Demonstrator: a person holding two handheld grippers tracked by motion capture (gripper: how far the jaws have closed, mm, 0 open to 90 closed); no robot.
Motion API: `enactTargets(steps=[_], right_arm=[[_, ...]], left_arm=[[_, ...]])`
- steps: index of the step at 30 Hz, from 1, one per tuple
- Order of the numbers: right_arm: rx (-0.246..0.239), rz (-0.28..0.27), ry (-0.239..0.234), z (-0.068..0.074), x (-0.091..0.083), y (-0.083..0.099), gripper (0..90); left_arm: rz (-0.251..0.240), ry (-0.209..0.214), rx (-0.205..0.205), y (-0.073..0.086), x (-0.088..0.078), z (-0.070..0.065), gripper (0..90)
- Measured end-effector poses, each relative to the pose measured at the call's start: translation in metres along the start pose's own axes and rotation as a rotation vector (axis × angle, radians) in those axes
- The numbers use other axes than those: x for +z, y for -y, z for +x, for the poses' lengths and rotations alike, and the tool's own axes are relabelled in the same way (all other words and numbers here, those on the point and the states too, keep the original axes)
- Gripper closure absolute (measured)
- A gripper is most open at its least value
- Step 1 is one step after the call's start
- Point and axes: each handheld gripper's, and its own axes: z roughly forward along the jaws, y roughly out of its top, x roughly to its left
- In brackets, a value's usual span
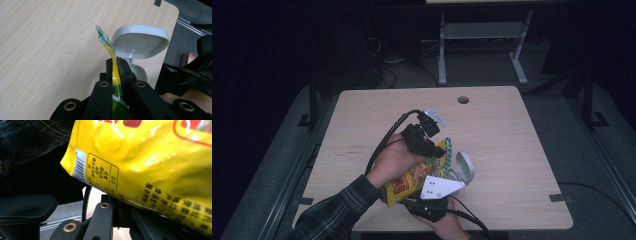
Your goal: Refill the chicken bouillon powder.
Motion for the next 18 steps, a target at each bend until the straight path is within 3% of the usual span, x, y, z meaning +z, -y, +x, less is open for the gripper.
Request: enactTargets(steps=[18], right_arm=[[0.002,-0.001,-0.003,-0.001,-0.0007,-0.0001,90.0]], left_arm=[[0.003,-0.006,0.001,-0.0017,0.001,-0.0007,89.7]])
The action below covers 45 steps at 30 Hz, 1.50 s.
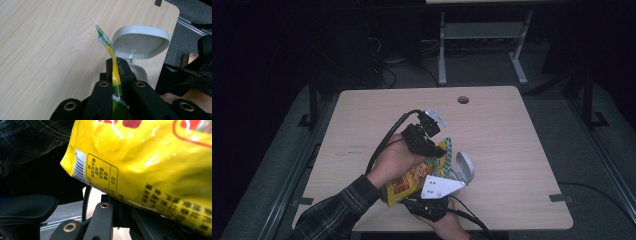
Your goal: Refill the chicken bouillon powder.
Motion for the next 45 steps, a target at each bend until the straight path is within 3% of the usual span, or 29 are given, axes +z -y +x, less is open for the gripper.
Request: enactTargets(steps=[45], right_arm=[[0.014,-0.008,-0.006,0.0,-0.0004,-0.0003,90.0]], left_arm=[[0.017,-0.006,0.01,-0.002,0.0012,-0.0016,89.6]])
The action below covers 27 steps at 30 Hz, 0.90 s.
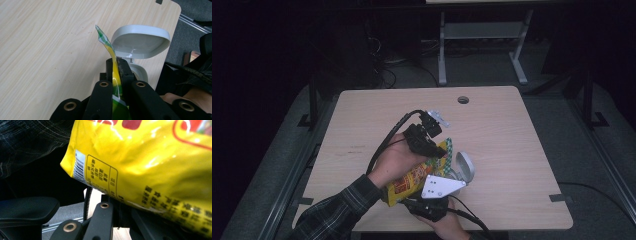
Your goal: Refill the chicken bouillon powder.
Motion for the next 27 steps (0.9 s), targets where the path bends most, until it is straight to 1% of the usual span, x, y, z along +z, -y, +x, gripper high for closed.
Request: enactTargets(steps=[9,20,27], right_arm=[[0.006,-0.003,-0.004,0.0,-0.0001,-0.0002,90.0],[0.006,-0.003,-0.003,0.0002,0.0001,0.0001,90.0],[0.009,-0.009,-0.004,0.0005,-0.0003,-0.0003,90.0]], left_arm=[[0.008,0.0,-0.003,-0.0008,0.0001,-0.0005,89.7],[0.0,-0.002,-0.004,-0.0009,0.0013,-0.0013,89.6],[0.011,-0.004,0.005,-0.0027,0.0017,-0.0026,89.6]])
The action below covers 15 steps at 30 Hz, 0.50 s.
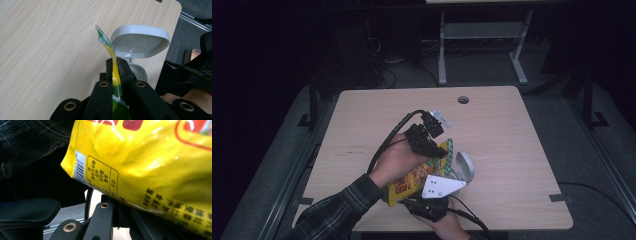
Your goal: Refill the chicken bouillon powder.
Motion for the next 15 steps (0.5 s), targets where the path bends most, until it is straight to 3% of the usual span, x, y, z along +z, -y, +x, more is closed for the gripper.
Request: enactTargets(steps=[15], right_arm=[[-0.002,-0.004,0.004,0.0001,-0.0012,-0.0007,90.0]], left_arm=[[0.001,0.003,0.0,-0.0017,0.0007,-0.0012,89.6]])
